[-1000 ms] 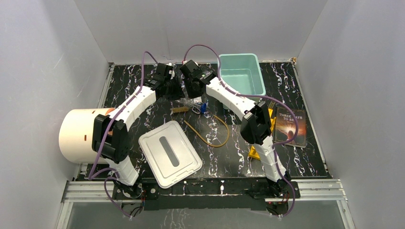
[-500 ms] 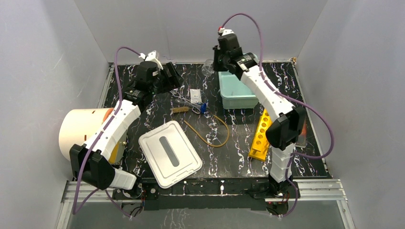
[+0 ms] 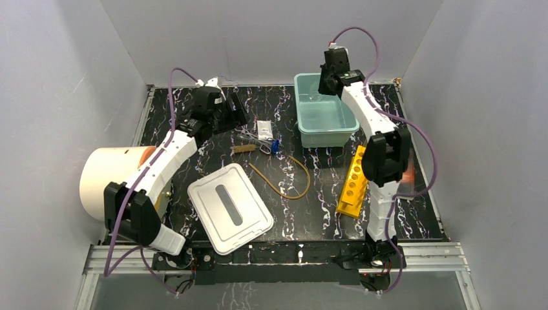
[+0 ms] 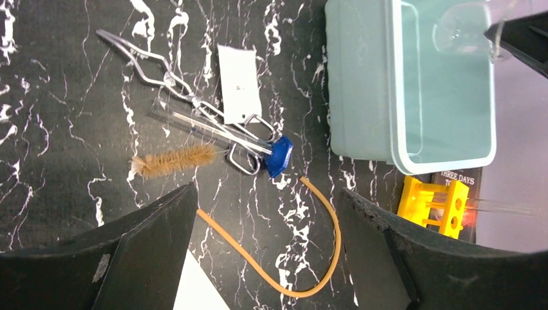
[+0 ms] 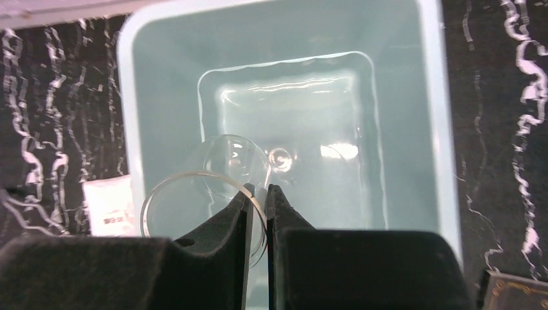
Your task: Organize the chemistry lab equipment
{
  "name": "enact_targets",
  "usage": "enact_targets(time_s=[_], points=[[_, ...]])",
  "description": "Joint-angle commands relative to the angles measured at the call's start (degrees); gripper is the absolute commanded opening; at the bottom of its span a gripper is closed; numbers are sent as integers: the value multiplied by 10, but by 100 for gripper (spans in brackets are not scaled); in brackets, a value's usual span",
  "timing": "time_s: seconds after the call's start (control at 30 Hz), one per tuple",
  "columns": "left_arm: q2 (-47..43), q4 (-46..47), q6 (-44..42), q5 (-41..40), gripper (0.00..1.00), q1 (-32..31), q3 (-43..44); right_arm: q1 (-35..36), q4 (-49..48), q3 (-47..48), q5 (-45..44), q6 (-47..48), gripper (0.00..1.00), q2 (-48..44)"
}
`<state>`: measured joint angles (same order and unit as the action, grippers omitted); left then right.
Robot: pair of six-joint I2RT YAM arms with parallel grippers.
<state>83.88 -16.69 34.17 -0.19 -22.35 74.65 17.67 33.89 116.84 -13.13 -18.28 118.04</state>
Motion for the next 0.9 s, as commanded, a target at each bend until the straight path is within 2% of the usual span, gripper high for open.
enact_targets(time_s=[0.0, 0.17, 0.6, 0.73, 0.87], points=[[31, -38, 12, 18, 78, 1, 36, 6, -17, 86, -6, 14, 6, 71], [59, -51, 16, 32, 78, 1, 48, 3, 9, 182, 1, 10, 6, 163], [78, -65, -9, 30, 79, 3, 58, 3, -4, 226, 22, 2, 7, 247], [80, -80, -19, 25, 78, 3, 68, 3, -3, 236, 26, 1, 11, 261], [74, -88, -26, 19, 78, 3, 68, 3, -1, 227, 20, -4, 21, 259]])
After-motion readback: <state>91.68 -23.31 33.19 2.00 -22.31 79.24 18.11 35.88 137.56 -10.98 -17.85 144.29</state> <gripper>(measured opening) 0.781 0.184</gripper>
